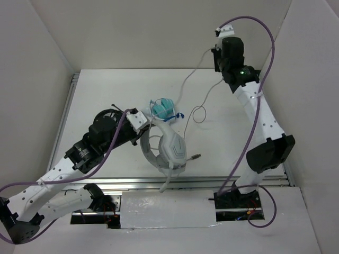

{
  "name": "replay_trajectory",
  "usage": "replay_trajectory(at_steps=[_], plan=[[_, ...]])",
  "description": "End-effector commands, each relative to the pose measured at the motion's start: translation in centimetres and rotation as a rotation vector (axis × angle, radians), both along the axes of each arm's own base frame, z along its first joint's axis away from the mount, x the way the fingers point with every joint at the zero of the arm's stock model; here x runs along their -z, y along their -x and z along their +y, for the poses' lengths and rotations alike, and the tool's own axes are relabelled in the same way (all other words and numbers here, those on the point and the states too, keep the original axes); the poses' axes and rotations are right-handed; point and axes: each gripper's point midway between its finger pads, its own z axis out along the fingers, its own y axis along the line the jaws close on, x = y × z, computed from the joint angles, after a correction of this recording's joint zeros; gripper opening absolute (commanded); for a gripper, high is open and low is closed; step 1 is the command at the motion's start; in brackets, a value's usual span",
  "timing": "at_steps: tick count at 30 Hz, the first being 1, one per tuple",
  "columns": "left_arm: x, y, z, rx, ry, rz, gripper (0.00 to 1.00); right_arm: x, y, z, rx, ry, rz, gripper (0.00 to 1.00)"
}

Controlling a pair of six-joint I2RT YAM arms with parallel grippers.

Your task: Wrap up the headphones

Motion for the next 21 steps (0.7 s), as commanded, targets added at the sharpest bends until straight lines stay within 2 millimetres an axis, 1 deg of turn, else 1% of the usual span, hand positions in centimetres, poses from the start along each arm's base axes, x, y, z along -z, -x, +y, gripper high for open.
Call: replay_trajectory(at_steps=[1, 3, 4, 5, 6, 7, 8, 9, 11, 12, 13, 14, 17, 18, 19, 20, 21], plan=[[-5.2, 0.8, -0.2, 0.019, 0.121, -0.108, 0.0, 1.0, -2.1, 0.3, -0.092, -0.182, 0.039, 0.0], [-5.3, 0.9, -0.1, 0.015, 0.123, -0.106, 0.0, 2.6, -2.7, -0.5, -0.086, -0.226, 0.077, 0.0], [-5.5, 0.9, 0.0, 0.008, 0.123, -0.108, 0.0, 4.1, -3.2, -2.2, -0.05, -0.258, 0.098, 0.0], [-5.6, 1.0, 0.1, 0.006, 0.125, -0.108, 0.0, 4.7, -3.4, -2.6, -0.043, -0.295, 0.109, 0.0], [-5.5, 0.6, 0.4, -0.025, 0.125, -0.108, 0.0, 5.0, -3.6, -2.9, -0.06, -0.326, 0.113, 0.0], [-5.6, 0.5, 0.4, -0.033, 0.13, -0.107, 0.0, 6.1, -3.5, -3.9, -0.051, -0.35, 0.136, 0.0], [-5.8, 0.5, 0.3, -0.033, 0.14, -0.103, 0.0, 6.5, -3.4, -4.1, -0.062, -0.358, 0.146, 0.0], [-6.0, 0.0, 0.7, -0.072, 0.143, -0.107, 0.0, 7.4, -3.2, -3.7, -0.092, -0.365, 0.162, 0.0], [-5.8, -0.5, 0.8, -0.099, 0.145, -0.088, 0.0, 7.4, -2.6, -3.7, -0.096, -0.364, 0.152, 0.0], [-6.0, -0.6, 0.8, -0.111, 0.149, -0.085, 0.0, 8.3, -2.6, -3.9, -0.077, -0.365, 0.153, 0.0], [-5.9, -1.0, 0.9, -0.134, 0.153, -0.076, 0.0, 7.9, -2.3, -4.2, -0.064, -0.37, 0.137, 0.0], [-6.3, -1.1, 0.9, -0.139, 0.17, -0.076, 0.0, 8.2, -2.3, -4.5, -0.052, -0.373, 0.137, 0.0], [-7.6, -0.5, 0.9, -0.124, 0.226, -0.085, 0.0, 10.4, -2.3, -5.5, -0.004, -0.397, 0.179, 0.0], [-8.1, -0.6, 1.2, -0.142, 0.246, -0.087, 0.0, 12.1, -2.2, -5.4, 0.003, -0.41, 0.215, 0.0], [-8.6, -0.9, 1.9, -0.184, 0.268, -0.089, 0.0, 12.7, -2.1, -5.0, -0.014, -0.424, 0.228, 0.0], [-9.7, -0.8, 2.2, -0.201, 0.313, -0.076, 0.0, 13.8, -2.1, -6.1, 0.006, -0.436, 0.24, 0.0], [-9.9, -1.0, 2.7, -0.221, 0.319, -0.072, 0.0, 15.1, -1.9, -6.1, 0.012, -0.454, 0.25, 0.0]])
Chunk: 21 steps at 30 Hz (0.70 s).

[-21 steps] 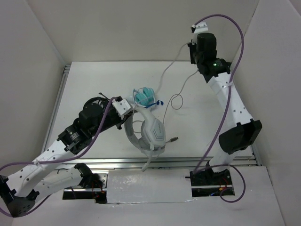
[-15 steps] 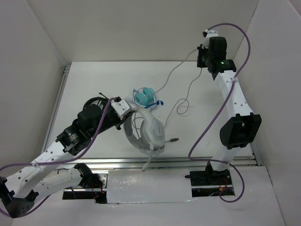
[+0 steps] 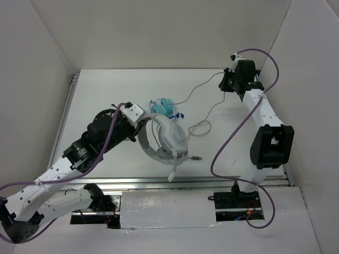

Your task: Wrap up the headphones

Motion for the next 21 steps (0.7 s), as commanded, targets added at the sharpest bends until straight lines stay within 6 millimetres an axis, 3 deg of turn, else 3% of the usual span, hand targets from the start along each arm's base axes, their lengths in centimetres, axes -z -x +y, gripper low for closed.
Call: replay_trajectory(at_steps=[1, 2, 4, 5, 6, 8, 10, 11, 13, 14, 15, 16, 18, 19, 21], plan=[[-9.5, -0.2, 1.3, -0.084, 0.291, -0.115, 0.0, -0.6, -0.1, -0.7, 0.025, -0.065, -0.067, 0.0], [-10.6, -0.3, 1.8, -0.096, 0.313, -0.123, 0.0, 0.8, 0.1, -0.7, 0.036, -0.075, -0.043, 0.0], [-11.1, -0.5, 2.2, -0.124, 0.34, -0.096, 0.0, 1.9, 0.5, -0.8, 0.054, -0.083, -0.024, 0.0], [-12.3, -1.0, 3.3, -0.184, 0.372, -0.107, 0.0, 2.1, 0.5, -0.6, 0.056, -0.099, -0.03, 0.0], [-12.3, -1.6, 3.8, -0.229, 0.386, -0.095, 0.0, 3.4, 1.3, -0.5, 0.057, -0.11, -0.008, 0.0], [-13.1, -2.6, 5.5, -0.33, 0.44, -0.096, 0.0, 4.1, 1.6, 0.2, 0.036, -0.131, -0.011, 0.0], [-13.4, -3.4, 5.9, -0.368, 0.476, -0.091, 0.0, 5.4, 2.5, 0.7, 0.041, -0.13, 0.013, 0.0], [-14.4, -3.8, 6.6, -0.39, 0.499, -0.097, 0.0, 5.5, 2.9, 2.0, 0.022, -0.129, 0.015, 0.0], [-14.3, -5.7, 6.4, -0.428, 0.521, -0.046, 0.0, 5.7, 4.6, 4.1, -0.007, -0.115, 0.004, 0.0], [-15.1, -5.6, 6.9, -0.437, 0.541, -0.053, 0.0, 5.6, 5.1, 5.1, -0.029, -0.117, -0.005, 0.0], [-14.8, -6.8, 7.1, -0.483, 0.563, -0.028, 0.0, 5.7, 5.9, 7.1, -0.061, -0.11, -0.012, 0.0], [-15.5, -7.2, 7.7, -0.517, 0.58, -0.033, 0.0, 5.7, 6.6, 7.8, -0.071, -0.108, -0.019, 0.0], [-14.9, -9.1, 9.0, -0.619, 0.597, -0.01, 0.0, 6.4, 8.3, 9.1, -0.075, -0.106, -0.026, 0.0], [-15.8, -9.4, 9.6, -0.642, 0.618, -0.018, 0.0, 6.7, 9.2, 10.5, -0.1, -0.107, -0.017, 0.0], [-15.1, -10.8, 10.7, -0.716, 0.617, 0.011, 0.0, 7.1, 10.6, 11.3, -0.097, -0.113, -0.031, 0.0]])
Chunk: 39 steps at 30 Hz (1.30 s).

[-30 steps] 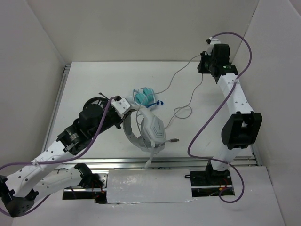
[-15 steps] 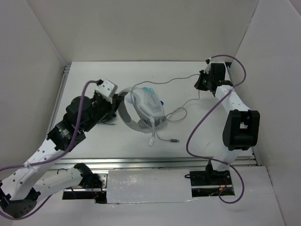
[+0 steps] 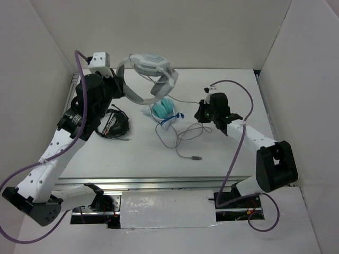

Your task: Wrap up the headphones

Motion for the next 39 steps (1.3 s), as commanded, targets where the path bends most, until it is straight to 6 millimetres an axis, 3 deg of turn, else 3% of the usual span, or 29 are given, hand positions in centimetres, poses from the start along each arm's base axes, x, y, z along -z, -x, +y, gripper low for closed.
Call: replay_trajectory(at_steps=[1, 6, 10, 11, 15, 18, 23, 24, 26, 27, 29, 30, 32, 35, 36, 37, 39], plan=[[-5.4, -1.1, 2.9, -0.158, 0.187, -0.104, 0.0, -2.2, 0.8, 1.7, 0.028, -0.034, -0.111, 0.0], [-3.6, -3.5, 6.3, -0.308, 0.137, -0.057, 0.0, -0.9, 5.0, 2.2, 0.057, -0.006, -0.099, 0.0], [-1.8, -4.9, 9.2, -0.401, 0.125, -0.014, 0.0, 1.5, 8.2, 1.9, 0.096, -0.002, -0.018, 0.0], [-1.6, -5.1, 9.5, -0.408, 0.132, -0.012, 0.0, 1.7, 9.1, 2.7, 0.067, -0.006, -0.011, 0.0], [-0.2, -6.4, 10.6, -0.429, 0.159, 0.02, 0.0, 1.6, 11.0, 4.0, 0.04, -0.007, 0.009, 0.0], [0.8, -6.9, 11.7, -0.487, 0.149, 0.064, 0.0, 0.0, 11.7, 5.2, 0.009, 0.038, -0.018, 0.0], [3.5, -8.1, 12.8, -0.579, 0.109, 0.144, 0.0, -5.1, 12.8, 7.6, -0.079, 0.086, -0.123, 0.0], [3.8, -8.0, 13.1, -0.604, 0.092, 0.151, 0.0, -7.3, 13.2, 8.7, -0.113, 0.076, -0.168, 0.0], [5.4, -8.4, 13.1, -0.606, 0.043, 0.202, 0.0, -9.3, 13.8, 9.4, -0.153, 0.086, -0.205, 0.0], [6.4, -8.6, 13.1, -0.621, 0.019, 0.227, 0.0, -11.8, 14.1, 10.0, -0.169, 0.093, -0.264, 0.0], [7.8, -8.4, 13.3, -0.633, -0.029, 0.266, 0.0, -14.3, 14.4, 10.5, -0.193, 0.118, -0.338, 0.0], [8.5, -8.5, 13.0, -0.63, -0.049, 0.284, 0.0, -16.7, 13.9, 9.9, -0.165, 0.149, -0.415, 0.0], [9.8, -8.2, 12.8, -0.615, -0.091, 0.324, 0.0, -18.9, 13.9, 9.9, -0.194, 0.203, -0.495, 0.0], [11.4, -7.8, 11.0, -0.525, -0.166, 0.332, 0.0, -23.3, 12.8, 8.8, -0.155, 0.26, -0.6, 0.0], [11.3, -7.4, 10.5, -0.48, -0.196, 0.325, 0.0, -24.3, 12.6, 8.7, -0.144, 0.265, -0.63, 0.0], [12.7, -7.0, 9.8, -0.437, -0.227, 0.345, 0.0, -25.1, 12.4, 8.7, -0.151, 0.271, -0.654, 0.0], [12.7, -6.4, 7.6, -0.33, -0.246, 0.319, 0.0, -26.8, 12.0, 9.0, -0.197, 0.303, -0.738, 0.0]])
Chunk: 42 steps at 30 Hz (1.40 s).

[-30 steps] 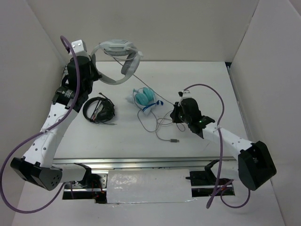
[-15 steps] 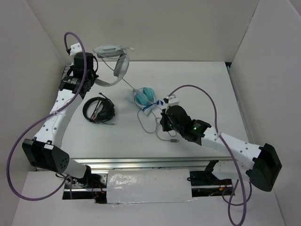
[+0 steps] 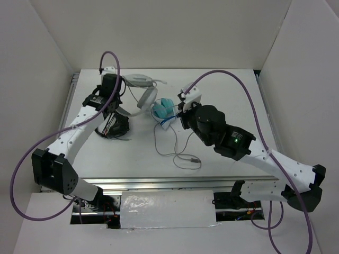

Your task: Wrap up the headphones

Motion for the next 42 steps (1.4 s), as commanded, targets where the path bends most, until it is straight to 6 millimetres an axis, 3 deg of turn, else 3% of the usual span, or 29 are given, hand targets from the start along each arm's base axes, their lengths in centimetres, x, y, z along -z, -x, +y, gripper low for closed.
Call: replay_trajectory(at_steps=[1, 3, 4, 5, 6, 7, 9, 10, 12, 13, 15, 17, 21, 26, 32, 36, 42], plan=[[-1.6, 0.3, -2.2, 0.144, -0.021, -0.091, 0.0, -5.1, -1.0, -0.5, -0.038, 0.06, -0.198, 0.0], [-1.3, 1.3, -4.0, 0.226, -0.017, -0.1, 0.0, -6.6, -2.0, -0.4, -0.044, 0.086, -0.244, 0.0], [0.7, 2.1, -4.7, 0.268, -0.018, -0.06, 0.0, -7.1, -2.3, -0.2, -0.055, 0.091, -0.254, 0.0], [1.2, 2.7, -6.0, 0.313, -0.019, -0.053, 0.0, -7.7, -3.0, -0.4, -0.051, 0.108, -0.266, 0.0], [1.2, 3.3, -6.5, 0.348, -0.024, -0.056, 0.0, -8.0, -3.3, -0.3, -0.065, 0.115, -0.276, 0.0], [2.6, 4.1, -7.3, 0.4, -0.019, -0.027, 0.0, -8.1, -3.4, 0.3, -0.113, 0.132, -0.293, 0.0], [2.3, 5.4, -9.6, 0.516, -0.023, -0.055, 0.0, -8.2, -4.4, 0.4, -0.141, 0.172, -0.307, 0.0], [3.2, 6.6, -11.4, 0.608, -0.01, -0.038, 0.0, -7.9, -4.5, 1.0, -0.2, 0.207, -0.326, 0.0], [2.1, 8.1, -13.1, 0.714, -0.009, -0.082, 0.0, -7.8, -5.4, 0.8, -0.227, 0.235, -0.345, 0.0], [2.4, 9.2, -14.7, 0.792, 0.0, -0.08, 0.0, -7.3, -5.3, 1.7, -0.303, 0.26, -0.357, 0.0], [1.4, 10.3, -15.7, 0.865, 0.002, -0.12, 0.0, -6.7, -6.2, 1.5, -0.346, 0.275, -0.361, 0.0], [0.9, 11.7, -17.1, 0.942, 0.0, -0.139, 0.0, -6.1, -5.9, 2.7, -0.456, 0.264, -0.372, 0.0], [0.0, 12.6, -18.2, 0.985, -0.014, -0.177, 0.0, -4.7, -7.2, 3.1, -0.538, 0.235, -0.335, 0.01], [-0.4, 13.6, -19.4, 1.01, -0.046, -0.163, 0.0, -1.7, -11.2, 3.4, -0.488, 0.202, -0.195, 0.01], [-2.4, 14.1, -20.5, 1.02, -0.042, -0.215, 0.0, 2.2, -14.1, 2.6, -0.444, 0.123, -0.046, 0.03], [-5.8, 13.5, -20.5, 0.982, -0.021, -0.29, 0.0, 5.6, -13.4, 2.3, -0.472, 0.071, 0.047, 0.09], [-12.2, 13.2, -21.6, 0.971, 0.076, -0.404, 0.0, 6.1, -11.5, 2.7, -0.611, -0.022, 0.02, 0.24]])
